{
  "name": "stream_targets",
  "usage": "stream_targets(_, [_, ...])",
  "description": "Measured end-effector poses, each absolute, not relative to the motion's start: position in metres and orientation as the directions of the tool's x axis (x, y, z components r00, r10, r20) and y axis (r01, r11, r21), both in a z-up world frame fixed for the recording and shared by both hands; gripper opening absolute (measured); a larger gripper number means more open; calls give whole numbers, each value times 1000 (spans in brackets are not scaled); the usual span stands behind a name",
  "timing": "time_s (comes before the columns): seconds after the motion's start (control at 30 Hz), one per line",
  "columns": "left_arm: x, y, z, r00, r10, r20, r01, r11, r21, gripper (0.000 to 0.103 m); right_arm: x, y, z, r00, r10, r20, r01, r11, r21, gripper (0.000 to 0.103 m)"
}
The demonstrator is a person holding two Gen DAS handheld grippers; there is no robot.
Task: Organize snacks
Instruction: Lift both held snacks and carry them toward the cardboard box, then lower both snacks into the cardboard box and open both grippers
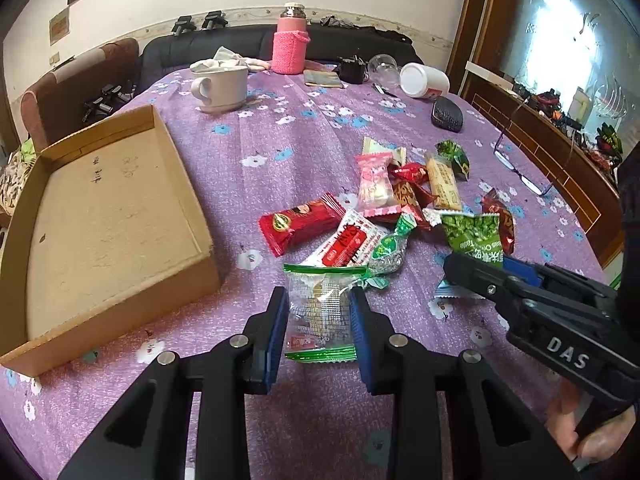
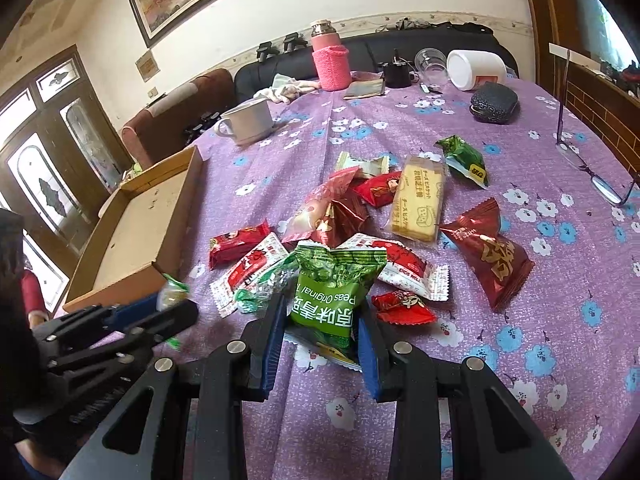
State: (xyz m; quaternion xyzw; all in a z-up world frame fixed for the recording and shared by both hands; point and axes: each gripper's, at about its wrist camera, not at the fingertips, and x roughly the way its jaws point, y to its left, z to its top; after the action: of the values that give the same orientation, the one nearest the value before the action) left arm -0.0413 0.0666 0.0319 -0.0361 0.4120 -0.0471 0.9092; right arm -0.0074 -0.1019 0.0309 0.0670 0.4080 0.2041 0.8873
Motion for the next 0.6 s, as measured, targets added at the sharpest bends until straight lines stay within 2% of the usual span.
stream_targets(0.23, [-51,93,53,701,-107,-705,22,991,-129,30,-9,-95,39,566,419,-710,-309,906,289,36])
stream_targets(0.6, [-56,167,74,739,-27,-673,-111,981,-161,30,-13,-41,79,524,481,-703,-423,863,275,36])
